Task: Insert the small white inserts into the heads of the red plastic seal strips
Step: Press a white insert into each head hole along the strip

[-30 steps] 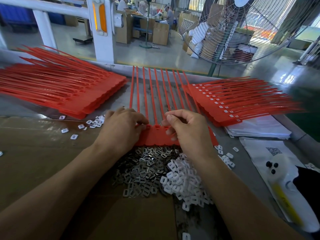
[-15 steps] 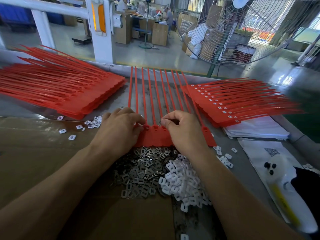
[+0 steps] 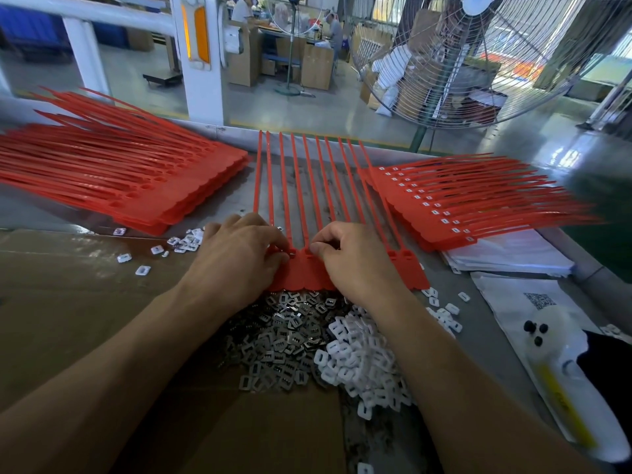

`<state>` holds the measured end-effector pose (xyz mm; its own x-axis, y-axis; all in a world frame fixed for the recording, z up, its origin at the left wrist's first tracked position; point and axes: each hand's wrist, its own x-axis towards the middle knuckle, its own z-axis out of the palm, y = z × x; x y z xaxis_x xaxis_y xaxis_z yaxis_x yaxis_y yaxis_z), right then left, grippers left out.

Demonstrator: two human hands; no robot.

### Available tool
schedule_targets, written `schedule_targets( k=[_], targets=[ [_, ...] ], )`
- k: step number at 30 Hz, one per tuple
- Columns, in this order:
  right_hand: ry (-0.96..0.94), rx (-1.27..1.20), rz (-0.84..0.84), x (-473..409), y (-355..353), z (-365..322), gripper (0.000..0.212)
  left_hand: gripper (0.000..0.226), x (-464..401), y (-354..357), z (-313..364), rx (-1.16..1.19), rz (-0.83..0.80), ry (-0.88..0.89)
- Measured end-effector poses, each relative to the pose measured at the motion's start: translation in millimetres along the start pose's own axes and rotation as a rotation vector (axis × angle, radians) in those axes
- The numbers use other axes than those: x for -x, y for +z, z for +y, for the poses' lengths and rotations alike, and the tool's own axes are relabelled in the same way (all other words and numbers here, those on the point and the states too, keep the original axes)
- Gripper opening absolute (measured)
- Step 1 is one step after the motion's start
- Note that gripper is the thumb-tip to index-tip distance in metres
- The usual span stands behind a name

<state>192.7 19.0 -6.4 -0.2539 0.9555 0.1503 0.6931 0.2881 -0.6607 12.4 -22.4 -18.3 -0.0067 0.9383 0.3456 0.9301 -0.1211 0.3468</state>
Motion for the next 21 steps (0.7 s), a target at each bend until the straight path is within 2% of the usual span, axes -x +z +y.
schedule_targets(
  k=[10,21],
  targets=[
    [-0.034,0.118,0.005,-0.3,1.9,-1.7,0.012,0.021,-0.7,3.2,-1.6,-0.009,0.016,0.006],
    [-0.018,0.142,0.037,-1.9,5.3,-2.5,0.012,0.021,-1.3,5.3,-1.8,-0.009,0.014,0.002]
  ],
)
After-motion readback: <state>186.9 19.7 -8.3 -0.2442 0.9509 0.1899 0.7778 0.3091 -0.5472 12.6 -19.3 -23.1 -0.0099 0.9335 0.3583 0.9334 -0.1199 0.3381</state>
